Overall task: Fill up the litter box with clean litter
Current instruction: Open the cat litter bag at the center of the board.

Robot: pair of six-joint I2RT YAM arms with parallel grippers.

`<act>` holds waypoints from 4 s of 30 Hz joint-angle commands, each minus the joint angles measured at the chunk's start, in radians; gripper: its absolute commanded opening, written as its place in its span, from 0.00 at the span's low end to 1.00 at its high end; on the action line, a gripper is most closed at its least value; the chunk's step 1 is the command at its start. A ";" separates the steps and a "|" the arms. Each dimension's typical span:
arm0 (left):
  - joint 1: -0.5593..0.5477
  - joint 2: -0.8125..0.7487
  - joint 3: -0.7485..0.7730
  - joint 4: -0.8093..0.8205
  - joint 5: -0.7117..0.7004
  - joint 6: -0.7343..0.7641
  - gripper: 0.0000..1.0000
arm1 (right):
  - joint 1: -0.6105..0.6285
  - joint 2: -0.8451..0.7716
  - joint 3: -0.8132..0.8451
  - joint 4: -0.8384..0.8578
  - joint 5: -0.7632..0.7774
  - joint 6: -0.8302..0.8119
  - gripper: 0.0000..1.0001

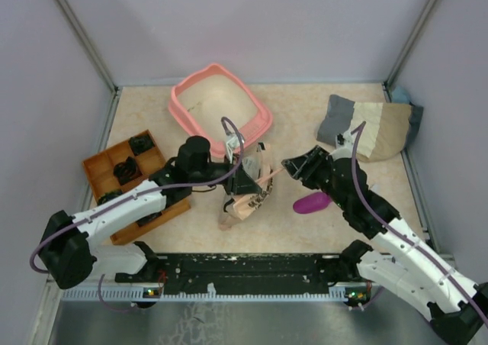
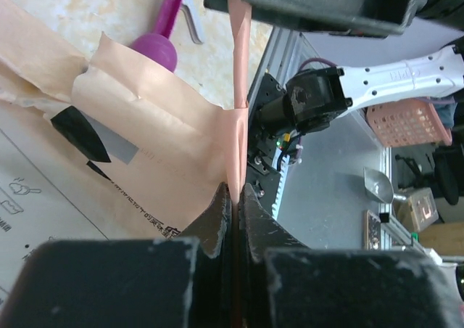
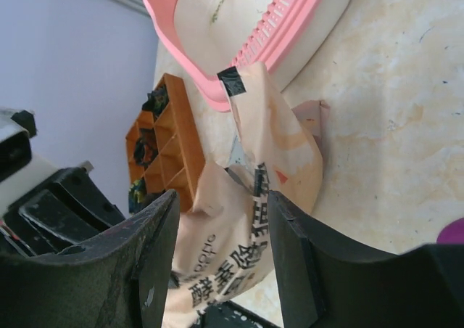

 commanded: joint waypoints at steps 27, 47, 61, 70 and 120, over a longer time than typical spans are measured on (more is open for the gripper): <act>-0.268 0.286 0.103 0.174 -0.228 0.115 0.45 | -0.001 0.097 -0.115 -0.149 0.160 -0.127 0.42; -0.162 0.194 0.003 -0.134 -0.639 0.069 0.54 | -0.001 0.106 -0.212 -0.300 0.308 -0.037 0.17; -0.084 0.199 -0.083 -0.111 -0.559 0.006 0.55 | 0.000 0.062 -0.026 -0.158 0.075 -0.236 0.34; -0.074 0.186 -0.132 -0.096 -0.534 -0.008 0.54 | 0.051 0.272 0.054 -0.209 0.067 -0.210 0.41; -0.070 0.065 -0.142 -0.057 -0.422 -0.065 0.48 | 0.123 0.516 0.066 -0.152 0.207 -0.292 0.36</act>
